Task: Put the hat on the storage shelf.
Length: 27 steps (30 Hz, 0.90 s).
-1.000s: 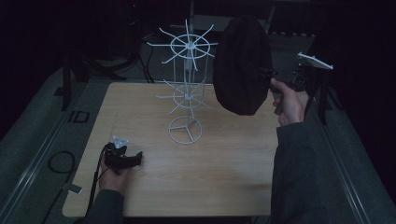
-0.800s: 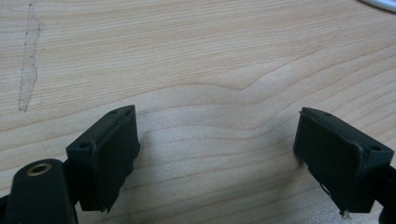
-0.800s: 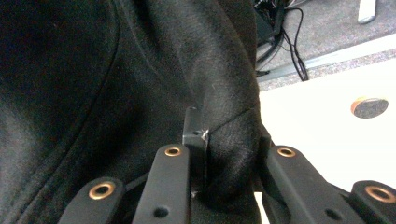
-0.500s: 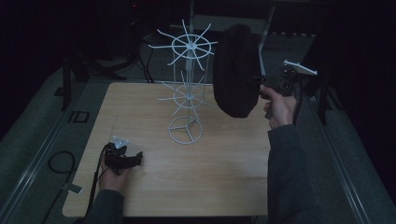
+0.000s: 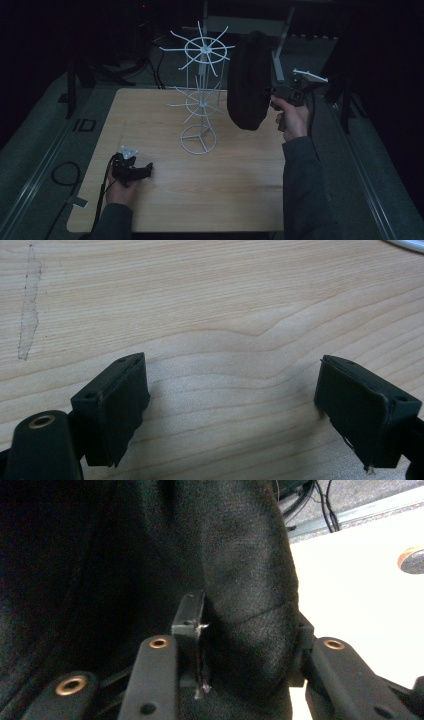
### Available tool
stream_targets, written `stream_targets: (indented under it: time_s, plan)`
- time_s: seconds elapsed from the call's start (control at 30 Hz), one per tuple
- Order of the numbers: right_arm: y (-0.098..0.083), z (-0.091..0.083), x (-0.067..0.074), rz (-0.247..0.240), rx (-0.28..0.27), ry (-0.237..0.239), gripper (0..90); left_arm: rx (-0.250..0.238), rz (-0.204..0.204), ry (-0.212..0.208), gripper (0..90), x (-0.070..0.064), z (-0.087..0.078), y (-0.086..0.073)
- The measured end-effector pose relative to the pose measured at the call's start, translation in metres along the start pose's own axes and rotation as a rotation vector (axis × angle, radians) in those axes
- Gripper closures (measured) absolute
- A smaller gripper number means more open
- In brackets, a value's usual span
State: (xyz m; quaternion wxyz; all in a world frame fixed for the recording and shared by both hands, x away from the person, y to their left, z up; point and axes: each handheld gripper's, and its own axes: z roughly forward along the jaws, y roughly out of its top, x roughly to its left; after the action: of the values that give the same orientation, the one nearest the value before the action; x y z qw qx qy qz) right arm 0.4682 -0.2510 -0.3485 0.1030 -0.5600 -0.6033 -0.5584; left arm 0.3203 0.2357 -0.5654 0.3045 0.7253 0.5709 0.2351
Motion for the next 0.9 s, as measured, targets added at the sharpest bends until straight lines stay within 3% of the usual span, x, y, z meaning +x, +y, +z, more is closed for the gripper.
stream_targets:
  time_s: [0.4, 0.8, 0.9]
  plan:
    - [-0.0027, -0.0007, 0.0001, -0.055, 0.012, -0.054, 52.0, 0.000, 0.001, -0.001, 14.5, -0.0003, 0.0000, -0.0001]
    - [-0.0060, -0.0026, -0.0001, -0.120, 0.037, -0.139, 53.7, -0.001, 0.000, -0.002, 14.6, -0.0003, 0.0000, -0.0001]
    - [-0.0086, -0.0013, -0.0002, -0.149, 0.064, -0.184, 61.0, 0.000, 0.001, -0.001, 14.5, -0.0002, -0.0001, -0.0001]
